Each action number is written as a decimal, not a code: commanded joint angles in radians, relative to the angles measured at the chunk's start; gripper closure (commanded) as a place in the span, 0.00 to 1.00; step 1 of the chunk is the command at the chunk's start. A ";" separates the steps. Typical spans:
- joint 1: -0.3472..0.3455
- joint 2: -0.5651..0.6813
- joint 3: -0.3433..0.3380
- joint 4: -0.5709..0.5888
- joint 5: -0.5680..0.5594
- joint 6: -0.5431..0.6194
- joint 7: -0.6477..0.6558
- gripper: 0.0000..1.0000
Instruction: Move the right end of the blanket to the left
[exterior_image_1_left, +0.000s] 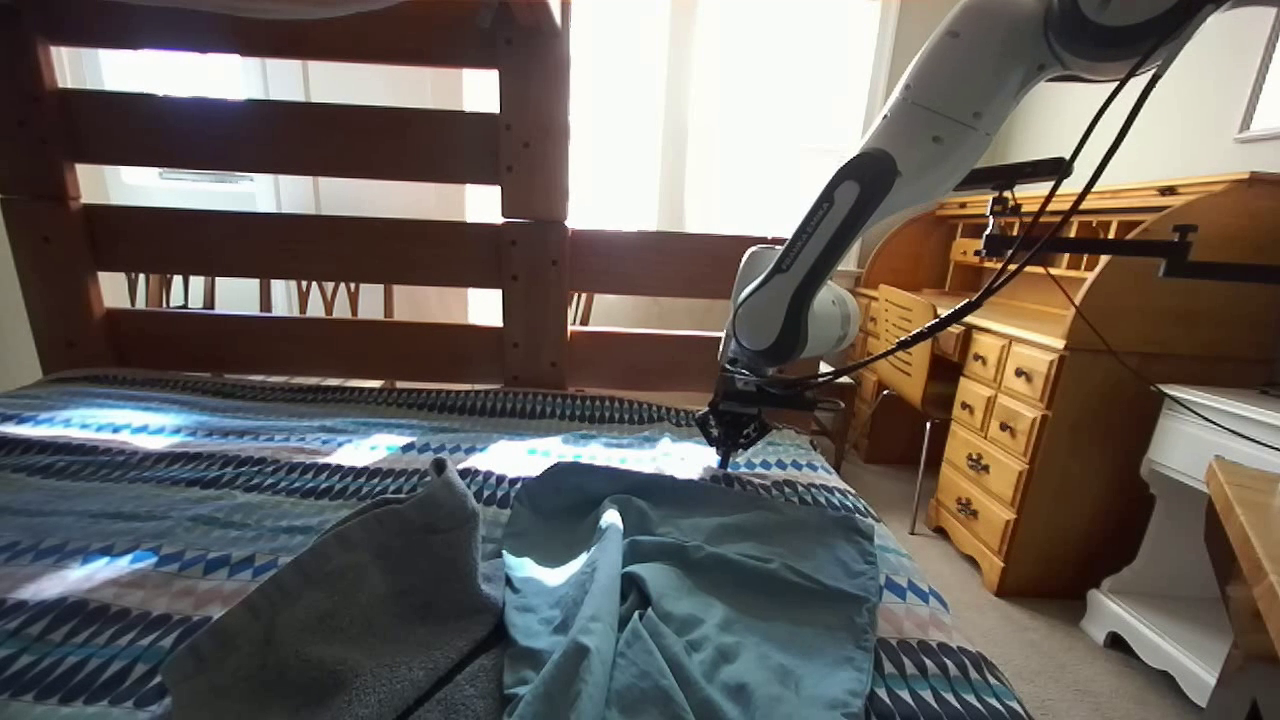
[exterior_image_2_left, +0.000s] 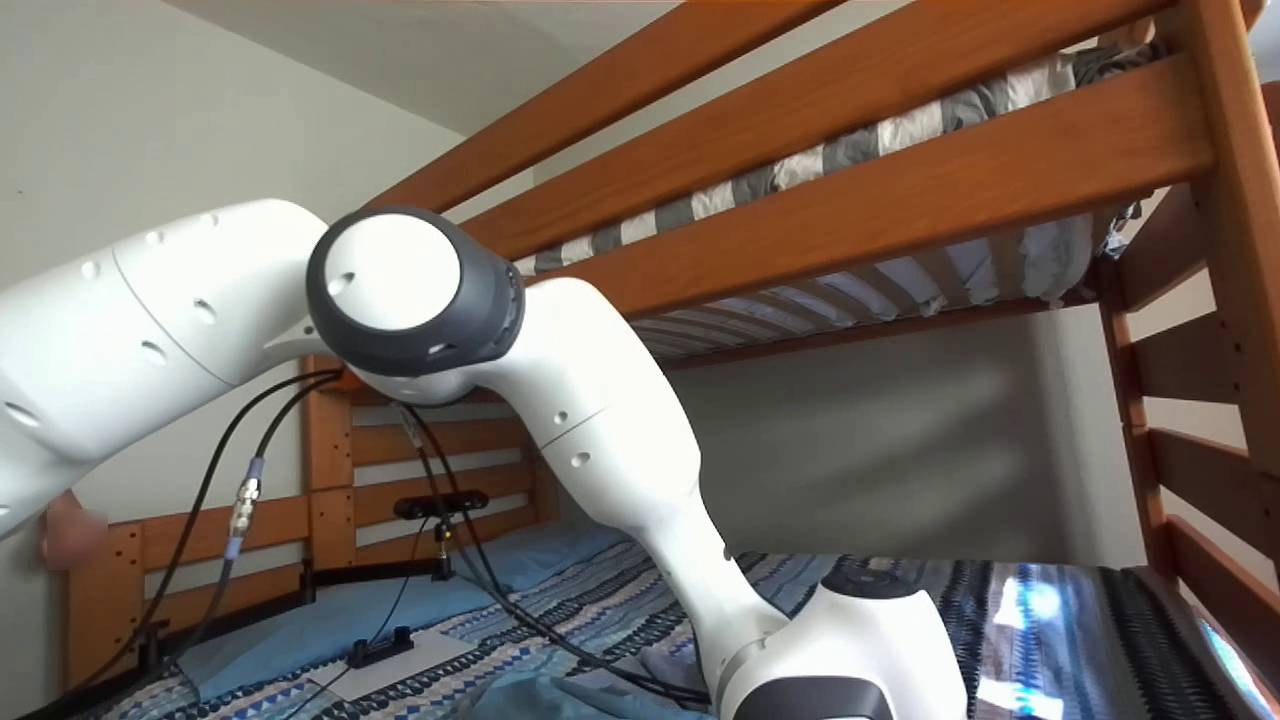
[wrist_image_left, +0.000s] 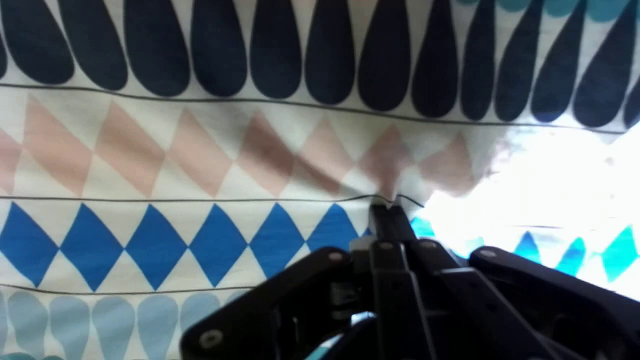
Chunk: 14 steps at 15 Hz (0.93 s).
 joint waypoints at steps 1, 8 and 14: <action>-0.005 -0.164 0.078 -0.158 -0.001 0.023 -0.137 1.00; -0.089 -0.451 0.239 -0.414 0.008 0.053 -0.426 1.00; -0.136 -0.618 0.410 -0.538 0.020 0.036 -0.611 1.00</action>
